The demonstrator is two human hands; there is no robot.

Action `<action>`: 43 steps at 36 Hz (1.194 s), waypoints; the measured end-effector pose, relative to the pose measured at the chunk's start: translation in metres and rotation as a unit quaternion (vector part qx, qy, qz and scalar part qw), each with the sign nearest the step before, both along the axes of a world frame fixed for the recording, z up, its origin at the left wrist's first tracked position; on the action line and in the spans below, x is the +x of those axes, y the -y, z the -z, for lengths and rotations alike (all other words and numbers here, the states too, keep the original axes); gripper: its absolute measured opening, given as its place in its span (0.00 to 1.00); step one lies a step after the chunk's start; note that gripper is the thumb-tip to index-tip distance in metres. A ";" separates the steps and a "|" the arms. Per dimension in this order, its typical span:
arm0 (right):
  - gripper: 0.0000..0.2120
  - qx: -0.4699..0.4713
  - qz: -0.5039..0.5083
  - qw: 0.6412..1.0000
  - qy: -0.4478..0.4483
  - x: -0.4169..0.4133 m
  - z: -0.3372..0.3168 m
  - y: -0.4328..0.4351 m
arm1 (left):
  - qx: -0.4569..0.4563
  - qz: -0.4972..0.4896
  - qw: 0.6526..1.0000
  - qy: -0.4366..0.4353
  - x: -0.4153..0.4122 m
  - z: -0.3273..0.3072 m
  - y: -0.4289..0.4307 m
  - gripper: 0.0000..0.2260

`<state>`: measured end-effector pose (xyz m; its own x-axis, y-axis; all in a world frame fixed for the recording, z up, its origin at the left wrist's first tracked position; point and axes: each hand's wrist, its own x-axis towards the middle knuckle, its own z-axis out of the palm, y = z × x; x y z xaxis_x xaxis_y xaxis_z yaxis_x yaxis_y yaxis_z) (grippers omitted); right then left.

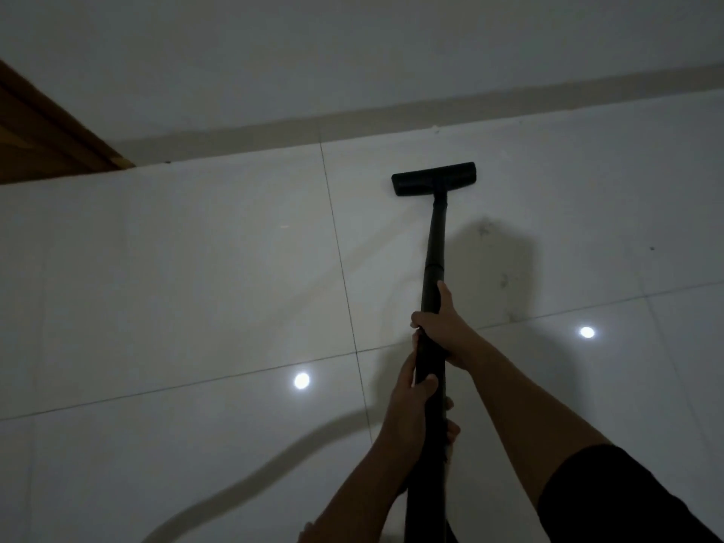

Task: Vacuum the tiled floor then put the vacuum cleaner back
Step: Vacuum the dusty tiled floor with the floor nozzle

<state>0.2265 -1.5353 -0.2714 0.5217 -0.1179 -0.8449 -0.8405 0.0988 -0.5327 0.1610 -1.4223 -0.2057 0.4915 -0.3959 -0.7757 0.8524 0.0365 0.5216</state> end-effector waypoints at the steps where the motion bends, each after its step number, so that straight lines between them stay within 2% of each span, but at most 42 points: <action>1: 0.43 0.001 -0.003 1.000 0.002 0.007 0.001 0.007 | -0.003 -0.002 1.000 0.001 0.006 0.001 0.007 0.22; 13: 0.44 0.020 -0.011 1.000 0.021 0.078 0.011 0.068 | 0.003 -0.033 0.999 0.020 0.071 0.007 0.073 0.20; 21: 0.43 -0.046 -0.032 0.998 0.016 0.104 0.021 0.099 | -0.006 -0.045 0.999 0.014 0.097 0.004 0.107 0.20; 25: 0.42 -0.081 -0.017 0.996 0.024 0.103 0.024 0.115 | -0.008 -0.022 1.000 0.020 0.099 0.002 0.123 0.20; 35: 0.41 -0.104 0.048 0.993 0.010 0.076 0.012 0.163 | -0.012 0.048 0.999 0.019 0.085 -0.002 0.160 0.21; 43: 0.42 -0.107 0.075 0.991 -0.010 0.046 0.006 0.168 | -0.011 0.073 0.997 0.001 0.066 -0.009 0.165 0.21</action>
